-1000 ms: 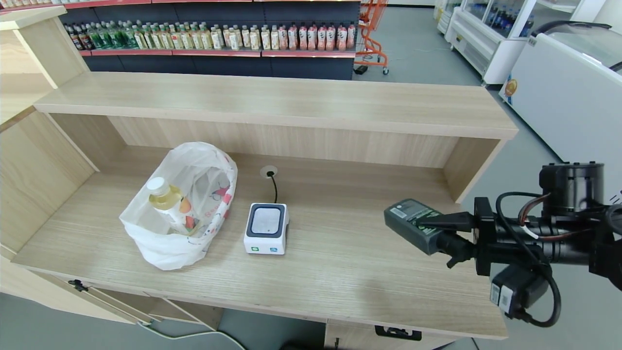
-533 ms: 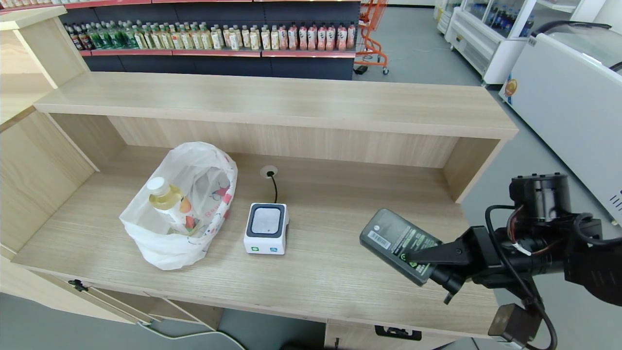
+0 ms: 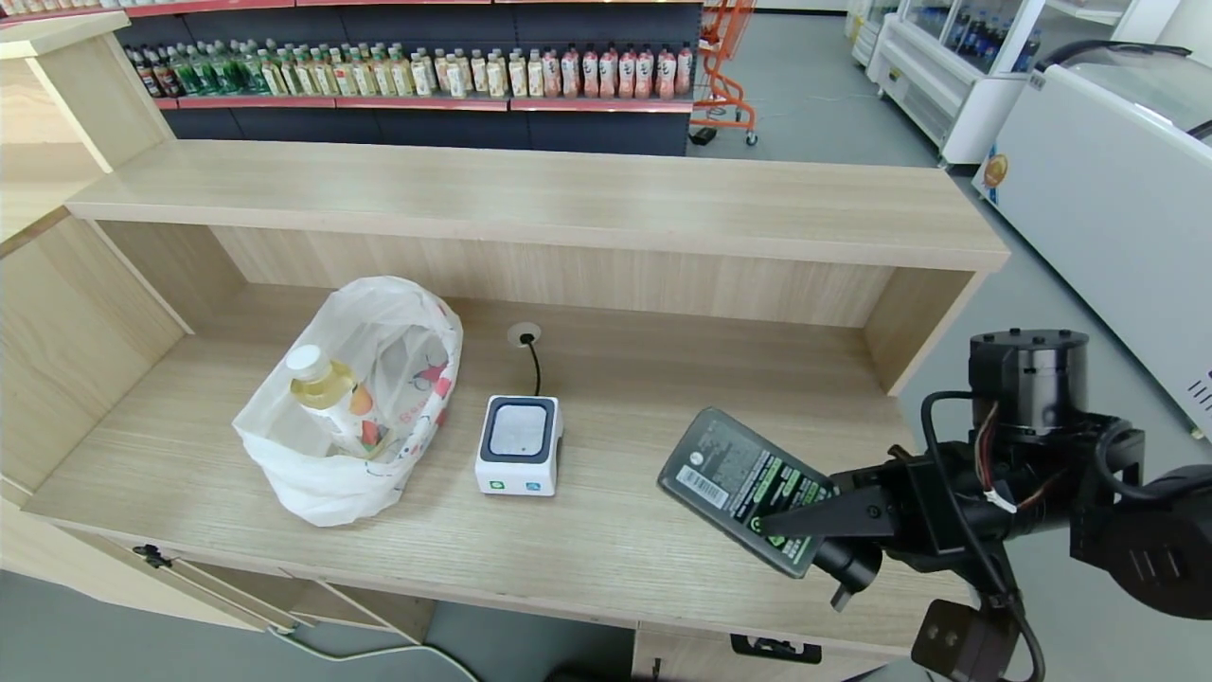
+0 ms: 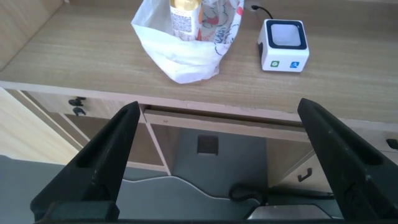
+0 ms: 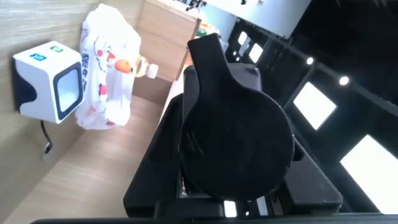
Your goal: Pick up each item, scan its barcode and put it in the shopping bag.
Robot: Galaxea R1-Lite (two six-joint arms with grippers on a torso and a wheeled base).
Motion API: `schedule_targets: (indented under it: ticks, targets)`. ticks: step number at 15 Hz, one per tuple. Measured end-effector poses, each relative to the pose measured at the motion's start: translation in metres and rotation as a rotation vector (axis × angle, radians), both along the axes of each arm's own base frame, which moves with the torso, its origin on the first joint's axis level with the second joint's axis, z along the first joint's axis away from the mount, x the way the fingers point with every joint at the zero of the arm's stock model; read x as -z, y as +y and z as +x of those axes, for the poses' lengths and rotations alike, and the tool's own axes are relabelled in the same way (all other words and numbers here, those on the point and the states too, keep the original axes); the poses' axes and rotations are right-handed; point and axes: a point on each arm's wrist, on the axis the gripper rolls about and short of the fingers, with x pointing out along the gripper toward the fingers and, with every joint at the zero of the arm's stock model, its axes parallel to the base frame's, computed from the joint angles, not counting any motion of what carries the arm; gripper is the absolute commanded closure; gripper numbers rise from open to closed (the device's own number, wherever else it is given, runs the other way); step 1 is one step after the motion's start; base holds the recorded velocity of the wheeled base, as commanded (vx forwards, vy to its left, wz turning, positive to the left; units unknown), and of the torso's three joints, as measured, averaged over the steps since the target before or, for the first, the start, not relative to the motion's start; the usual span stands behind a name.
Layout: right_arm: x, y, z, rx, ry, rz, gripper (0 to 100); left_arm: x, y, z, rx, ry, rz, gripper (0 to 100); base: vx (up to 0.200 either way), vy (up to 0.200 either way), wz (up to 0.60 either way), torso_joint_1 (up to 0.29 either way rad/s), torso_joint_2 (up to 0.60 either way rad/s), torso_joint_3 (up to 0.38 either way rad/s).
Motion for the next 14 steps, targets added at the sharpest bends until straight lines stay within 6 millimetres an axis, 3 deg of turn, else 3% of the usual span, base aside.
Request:
schedule_targets:
  ticks: [9,14]
  targets:
    - [0.003,0.008,-0.024,-0.073,-0.023,-0.026,100,0.0,0.0,0.0,0.0,0.0,0.0,0,0.0,0.0,0.0,0.0,0.0,0.0]
    - [0.003,0.025,-0.03,-0.119,-0.031,-0.035,100,0.0,0.0,0.0,0.0,0.0,0.0,0,0.0,0.0,0.0,0.0,0.0,0.0]
